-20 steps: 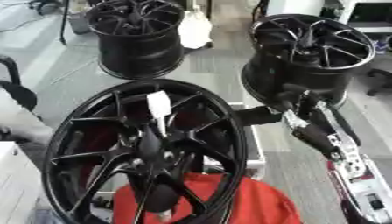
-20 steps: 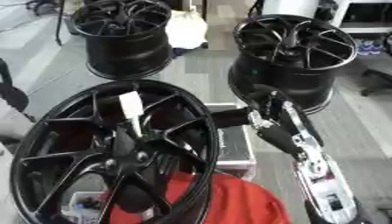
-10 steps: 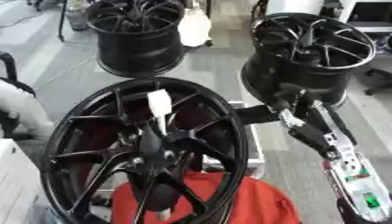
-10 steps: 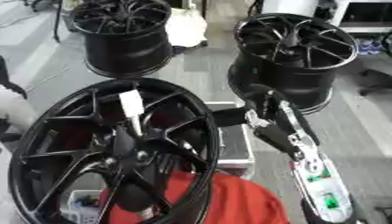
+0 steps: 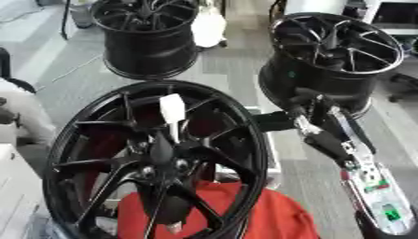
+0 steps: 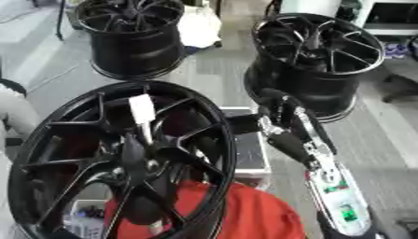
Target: Pull the pin out of the wheel hub.
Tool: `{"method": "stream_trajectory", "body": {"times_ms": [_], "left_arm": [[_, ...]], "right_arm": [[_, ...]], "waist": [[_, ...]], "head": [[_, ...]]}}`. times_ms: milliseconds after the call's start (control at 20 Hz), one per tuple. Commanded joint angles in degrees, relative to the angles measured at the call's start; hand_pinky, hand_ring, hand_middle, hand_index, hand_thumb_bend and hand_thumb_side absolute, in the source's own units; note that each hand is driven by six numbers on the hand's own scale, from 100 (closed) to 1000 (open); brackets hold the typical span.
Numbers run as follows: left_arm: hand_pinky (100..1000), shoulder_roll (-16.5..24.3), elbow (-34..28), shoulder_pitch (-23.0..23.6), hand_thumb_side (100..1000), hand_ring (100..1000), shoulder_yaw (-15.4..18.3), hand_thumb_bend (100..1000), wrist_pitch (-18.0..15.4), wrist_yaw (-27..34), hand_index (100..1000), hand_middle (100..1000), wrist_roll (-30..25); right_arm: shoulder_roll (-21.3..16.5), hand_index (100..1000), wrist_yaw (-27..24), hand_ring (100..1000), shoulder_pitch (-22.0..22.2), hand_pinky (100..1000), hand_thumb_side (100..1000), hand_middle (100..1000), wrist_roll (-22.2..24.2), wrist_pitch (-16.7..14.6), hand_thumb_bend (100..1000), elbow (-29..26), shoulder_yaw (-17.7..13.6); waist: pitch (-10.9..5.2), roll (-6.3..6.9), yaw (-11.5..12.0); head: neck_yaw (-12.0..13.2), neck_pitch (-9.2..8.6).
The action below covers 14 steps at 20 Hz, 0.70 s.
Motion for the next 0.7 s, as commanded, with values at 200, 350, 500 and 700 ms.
{"method": "stream_trajectory", "body": {"times_ms": [200, 350, 500, 700], "left_arm": [[632, -2.0, -2.4, 0.7, 693, 581, 0.5, 100, 2.2, -1.4, 808, 632, 0.2], [632, -2.4, -2.5, 0.9, 694, 581, 0.3, 100, 2.5, -1.7, 808, 632, 0.1], [631, -2.7, -2.5, 1.0, 694, 579, 0.2, 100, 2.6, -2.1, 808, 630, -0.1], [630, -2.8, -2.8, 1.1, 694, 578, 0.0, 100, 2.6, -2.2, 808, 629, -0.2]], "right_arm": [[-0.4, 857, -0.1, 663, -0.7, 669, 361, 717, -0.2, -0.1, 100, -1.2, -0.6], [-0.4, 857, -0.1, 663, -0.8, 669, 362, 717, -0.2, -0.2, 100, -1.2, -0.5], [-0.4, 857, 0.0, 663, -0.8, 669, 362, 717, -0.3, -0.2, 100, -1.3, -0.6], [-0.4, 857, 0.0, 663, -0.9, 669, 361, 717, -0.3, -0.2, 100, -1.4, -0.7]], "waist": [[-0.35, 0.37, 0.0], [-0.35, 0.39, 0.0], [-0.39, 0.34, 0.0], [-0.42, 0.28, 0.0]], "head": [[-0.3, -0.76], [-0.3, -0.75], [-0.3, -0.77], [-0.3, -0.72]]}}
